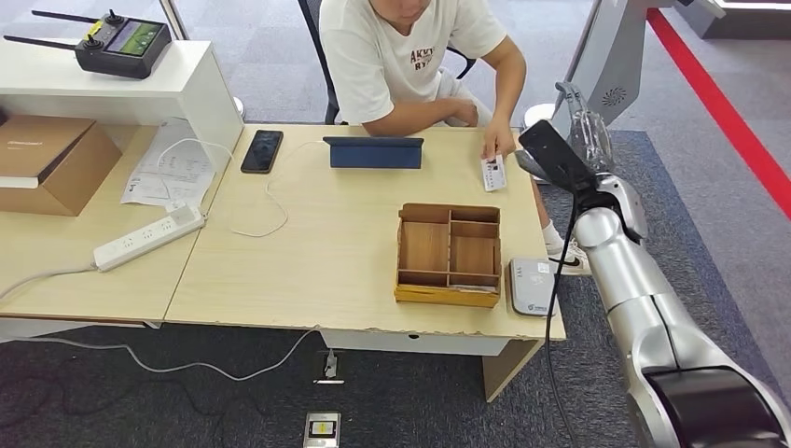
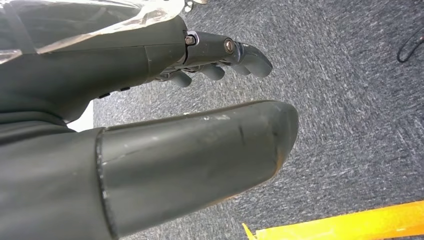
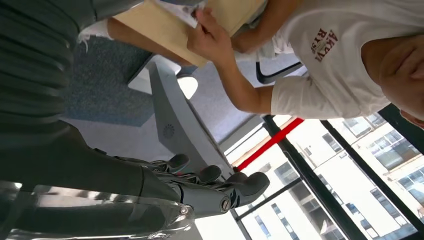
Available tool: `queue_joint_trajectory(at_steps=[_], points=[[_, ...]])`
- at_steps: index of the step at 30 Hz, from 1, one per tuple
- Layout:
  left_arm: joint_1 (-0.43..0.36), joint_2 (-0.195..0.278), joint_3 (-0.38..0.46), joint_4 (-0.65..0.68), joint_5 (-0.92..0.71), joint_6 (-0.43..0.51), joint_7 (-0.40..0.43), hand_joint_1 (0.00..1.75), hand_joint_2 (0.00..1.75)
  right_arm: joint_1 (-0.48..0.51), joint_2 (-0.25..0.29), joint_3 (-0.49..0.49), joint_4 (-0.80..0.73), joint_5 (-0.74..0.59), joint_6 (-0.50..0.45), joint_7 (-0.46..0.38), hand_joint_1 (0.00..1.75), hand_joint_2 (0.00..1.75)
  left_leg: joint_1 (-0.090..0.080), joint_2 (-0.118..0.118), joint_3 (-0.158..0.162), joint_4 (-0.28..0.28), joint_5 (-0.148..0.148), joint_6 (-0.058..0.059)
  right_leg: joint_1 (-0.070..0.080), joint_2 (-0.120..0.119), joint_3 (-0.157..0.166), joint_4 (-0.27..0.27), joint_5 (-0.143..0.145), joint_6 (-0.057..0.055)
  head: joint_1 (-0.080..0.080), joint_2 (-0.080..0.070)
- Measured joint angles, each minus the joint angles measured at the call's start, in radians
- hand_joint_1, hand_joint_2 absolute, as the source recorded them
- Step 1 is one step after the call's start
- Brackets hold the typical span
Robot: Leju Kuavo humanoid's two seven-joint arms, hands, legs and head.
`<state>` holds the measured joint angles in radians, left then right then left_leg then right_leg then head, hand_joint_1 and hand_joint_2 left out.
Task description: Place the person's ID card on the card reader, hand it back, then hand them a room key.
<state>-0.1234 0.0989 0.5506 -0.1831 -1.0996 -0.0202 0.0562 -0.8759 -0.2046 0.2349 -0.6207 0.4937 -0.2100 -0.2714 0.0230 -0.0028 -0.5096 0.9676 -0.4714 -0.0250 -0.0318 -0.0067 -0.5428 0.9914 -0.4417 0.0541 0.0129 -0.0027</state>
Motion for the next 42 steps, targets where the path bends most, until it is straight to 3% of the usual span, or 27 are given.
queue_joint_trajectory(at_steps=[1,5,10,13,16,28,42], points=[[0.0,0.0,0.0,0.0,0.003,0.0,0.001,0.0,0.0,0.001,0.002,-0.005,-0.007,-0.042,0.039,0.004,0.0,0.0,0.0,0.0,0.0,0.0,0.0,0.0,0.0,0.0,0.0,0.0,0.0,0.0,0.0,0.0],[0.0,0.0,0.0,0.0,0.013,-0.002,0.007,0.0,0.0,0.018,0.006,-0.026,-0.061,-0.244,0.214,0.057,0.0,1.75,0.0,0.0,0.0,0.0,0.0,0.0,0.0,0.0,0.0,0.0,0.0,0.0,0.0,0.0],[0.001,0.0,0.0,0.0,0.018,-0.011,0.007,0.0,0.0,0.091,-0.001,-0.058,-0.203,-0.604,0.463,0.195,0.0,1.75,0.0,0.0,0.001,0.0,0.0,0.0,0.0,0.0,0.0,0.0,0.0,0.0,0.0,0.0],[0.002,0.0,0.001,0.0,0.025,-0.013,0.006,0.0,0.0,0.153,-0.014,-0.073,-0.311,-0.757,0.522,0.269,0.0,1.75,0.0,0.0,0.0,0.0,0.0,0.0,0.0,0.0,0.0,0.0,0.0,0.0,0.0,0.0],[0.002,0.001,0.002,0.0,0.031,-0.012,0.006,0.0,0.0,0.214,-0.032,-0.082,-0.408,-0.83,0.533,0.314,0.0,1.75,0.0,0.0,0.0,0.0,0.0,0.0,0.0,0.0,0.0,0.0,0.0,0.0,0.0,0.0],[0.001,0.008,0.014,0.0,0.032,-0.009,0.014,0.0,0.0,0.43,-0.08,-0.089,-0.668,-0.795,0.539,0.382,0.0,1.75,0.0,0.0,0.001,0.0,0.0,0.0,0.0,0.0,0.0,0.0,0.0,0.0,0.0,0.0],[-0.001,0.014,0.026,0.0,0.028,-0.002,0.013,0.0,0.0,0.576,-0.128,-0.078,-0.924,-0.69,0.596,0.483,0.0,1.75,0.0,0.0,0.001,0.0,0.0,0.0,0.0,0.0,0.0,0.0,0.0,0.0,0.0,0.0]])
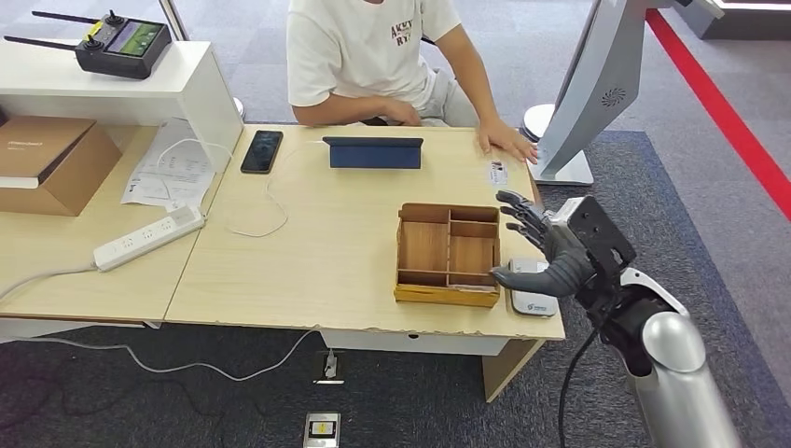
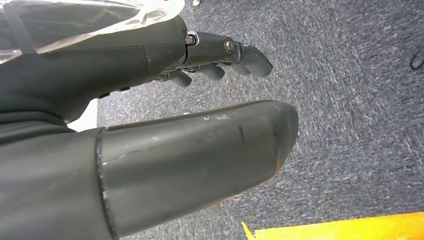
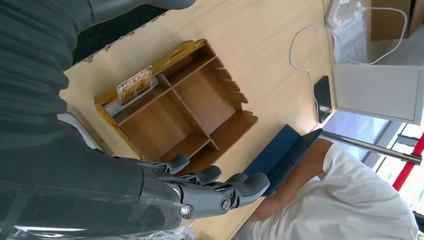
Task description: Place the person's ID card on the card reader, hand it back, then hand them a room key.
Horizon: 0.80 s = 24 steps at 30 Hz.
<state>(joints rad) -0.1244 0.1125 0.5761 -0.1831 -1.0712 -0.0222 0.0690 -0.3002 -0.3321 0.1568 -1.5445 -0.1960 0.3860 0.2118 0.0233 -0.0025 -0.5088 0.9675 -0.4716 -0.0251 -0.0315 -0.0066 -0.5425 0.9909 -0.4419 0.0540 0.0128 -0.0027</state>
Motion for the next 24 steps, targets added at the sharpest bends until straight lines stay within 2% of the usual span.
queue_joint_trajectory(at_steps=[5,11,15,19,24], points=[[0.0,0.001,0.001,0.0,0.0,0.0,0.006,0.0,0.0,0.024,-0.013,0.017,-0.034,0.142,-0.014,0.002,0.0,1.75,0.0,0.0,0.0,0.0,0.0,0.0,0.0,0.0,0.0,0.0,0.0,0.0,0.0,0.0],[-0.001,0.003,0.001,0.0,-0.01,0.004,0.025,0.0,0.0,0.044,-0.02,0.065,-0.055,0.612,-0.141,-0.001,0.0,1.75,0.0,0.0,0.0,0.0,0.0,0.0,0.0,0.0,0.0,0.0,0.0,0.0,0.0,0.0],[-0.002,0.0,0.001,0.0,-0.016,0.007,0.025,0.0,0.0,0.066,-0.018,0.097,-0.046,0.843,-0.257,-0.043,0.0,1.75,0.0,0.0,0.0,0.0,0.0,0.0,0.0,0.0,0.0,0.0,0.0,0.0,0.0,0.0],[-0.004,-0.005,0.001,0.0,-0.012,0.014,0.024,0.0,0.0,0.081,-0.009,0.121,-0.006,0.933,-0.339,-0.082,0.0,1.75,0.0,0.0,-0.001,0.0,0.0,0.0,0.0,0.0,0.0,0.0,0.0,0.0,0.0,0.0],[-0.004,-0.005,0.003,0.0,-0.013,0.016,0.022,0.0,0.0,0.083,0.004,0.141,0.045,0.953,-0.349,-0.094,0.0,1.75,0.0,0.0,-0.001,0.0,0.0,0.0,0.0,0.0,0.0,0.0,0.0,0.0,0.0,0.0]])
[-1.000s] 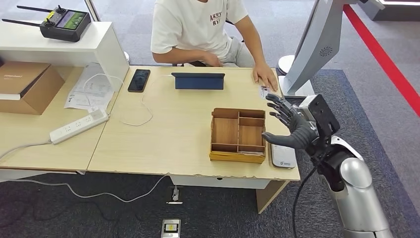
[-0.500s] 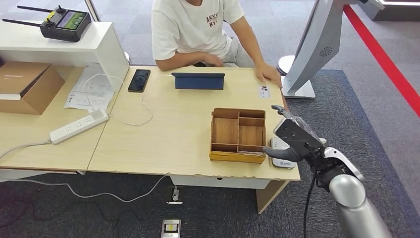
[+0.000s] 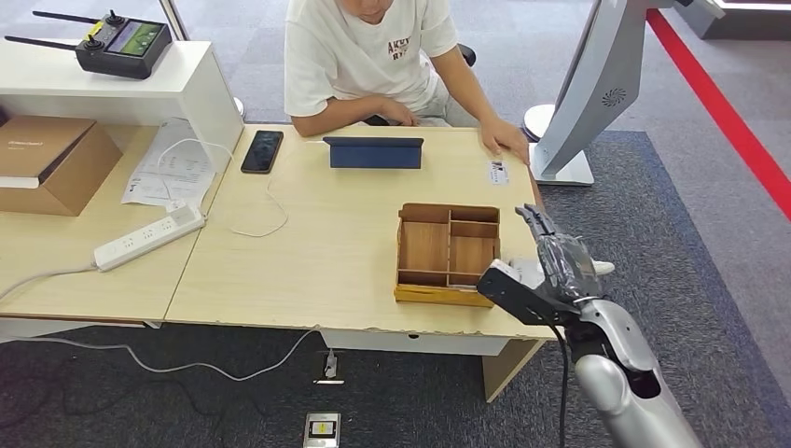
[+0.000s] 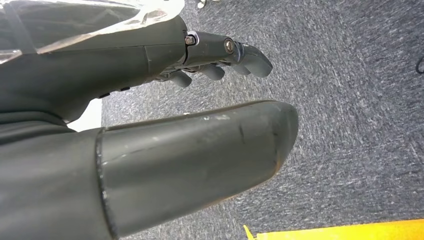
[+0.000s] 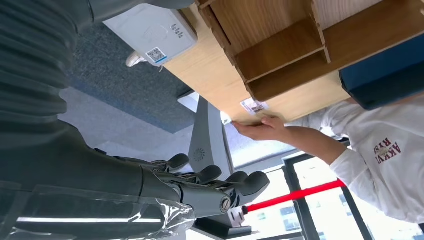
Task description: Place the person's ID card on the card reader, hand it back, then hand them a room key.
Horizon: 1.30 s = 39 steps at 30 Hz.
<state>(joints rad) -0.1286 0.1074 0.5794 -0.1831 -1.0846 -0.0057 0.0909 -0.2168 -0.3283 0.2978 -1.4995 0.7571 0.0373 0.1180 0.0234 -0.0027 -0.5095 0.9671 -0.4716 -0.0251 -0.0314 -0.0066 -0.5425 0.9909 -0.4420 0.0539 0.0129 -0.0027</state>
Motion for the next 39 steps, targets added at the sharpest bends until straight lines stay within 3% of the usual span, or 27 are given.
queue_joint_trajectory(at_steps=[22,28,39], points=[[0.0,0.001,0.015,0.0,-0.017,-0.002,0.0,0.0,0.0,-0.009,0.01,0.055,0.066,-0.011,0.112,0.023,0.0,1.75,0.0,0.0,0.0,0.0,0.0,0.0,0.0,0.0,0.0,0.0,0.0,0.0,0.0,0.0],[0.0,0.001,0.015,0.0,-0.018,-0.006,0.003,0.0,0.0,-0.016,0.008,0.063,0.086,0.006,0.103,0.004,0.0,1.75,0.0,0.0,0.0,0.0,0.0,0.0,0.0,0.0,0.0,0.0,0.0,0.0,0.0,0.0],[-0.001,-0.001,0.016,0.0,-0.018,-0.001,0.014,0.0,0.0,-0.049,0.033,0.083,0.196,0.081,0.005,-0.075,0.0,1.75,0.0,0.0,0.0,0.0,0.0,0.0,0.0,0.0,0.0,0.0,0.0,0.0,0.0,0.0]])
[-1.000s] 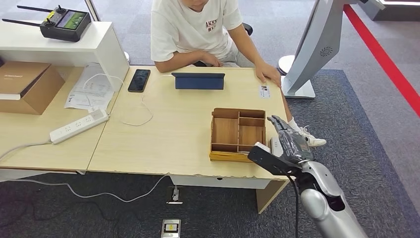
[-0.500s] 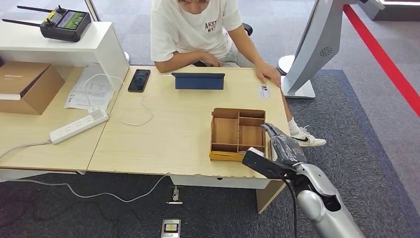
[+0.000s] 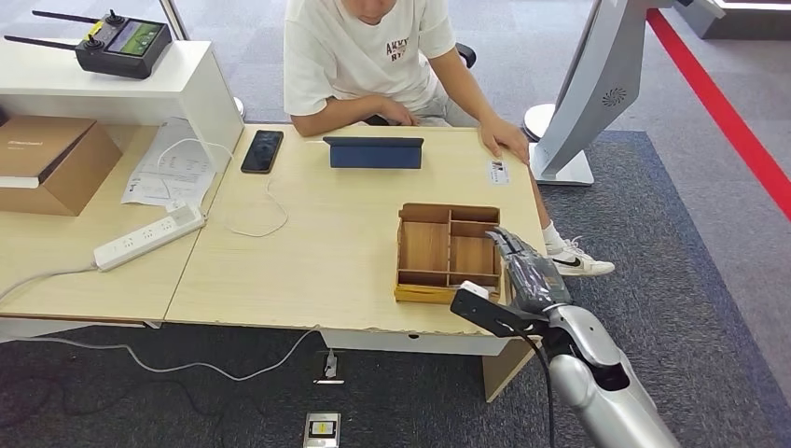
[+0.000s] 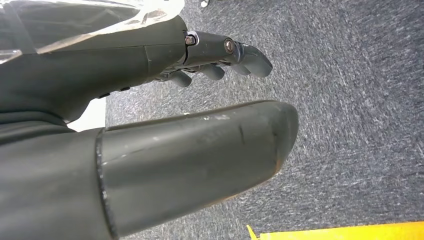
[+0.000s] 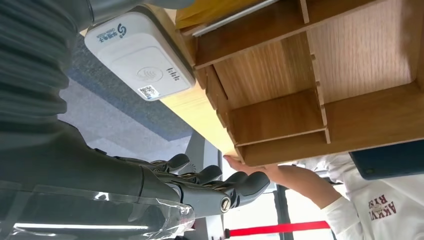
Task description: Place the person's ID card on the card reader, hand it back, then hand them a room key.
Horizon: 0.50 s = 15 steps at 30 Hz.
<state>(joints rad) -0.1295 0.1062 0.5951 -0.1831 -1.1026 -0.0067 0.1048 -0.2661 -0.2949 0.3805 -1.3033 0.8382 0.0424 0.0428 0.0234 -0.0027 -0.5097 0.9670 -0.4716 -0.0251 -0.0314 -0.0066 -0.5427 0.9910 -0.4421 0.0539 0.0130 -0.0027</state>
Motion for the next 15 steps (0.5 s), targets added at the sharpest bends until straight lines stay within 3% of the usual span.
queue_joint_trajectory(at_steps=[15], points=[[0.001,0.0,0.007,0.0,0.002,0.002,0.01,0.0,0.0,-0.028,0.028,0.024,0.098,-0.005,-0.011,-0.027,0.0,1.75,0.0,0.0,0.0,0.0,0.0,0.0,0.0,0.0,0.0,0.0,0.0,0.0,0.0,0.0]])
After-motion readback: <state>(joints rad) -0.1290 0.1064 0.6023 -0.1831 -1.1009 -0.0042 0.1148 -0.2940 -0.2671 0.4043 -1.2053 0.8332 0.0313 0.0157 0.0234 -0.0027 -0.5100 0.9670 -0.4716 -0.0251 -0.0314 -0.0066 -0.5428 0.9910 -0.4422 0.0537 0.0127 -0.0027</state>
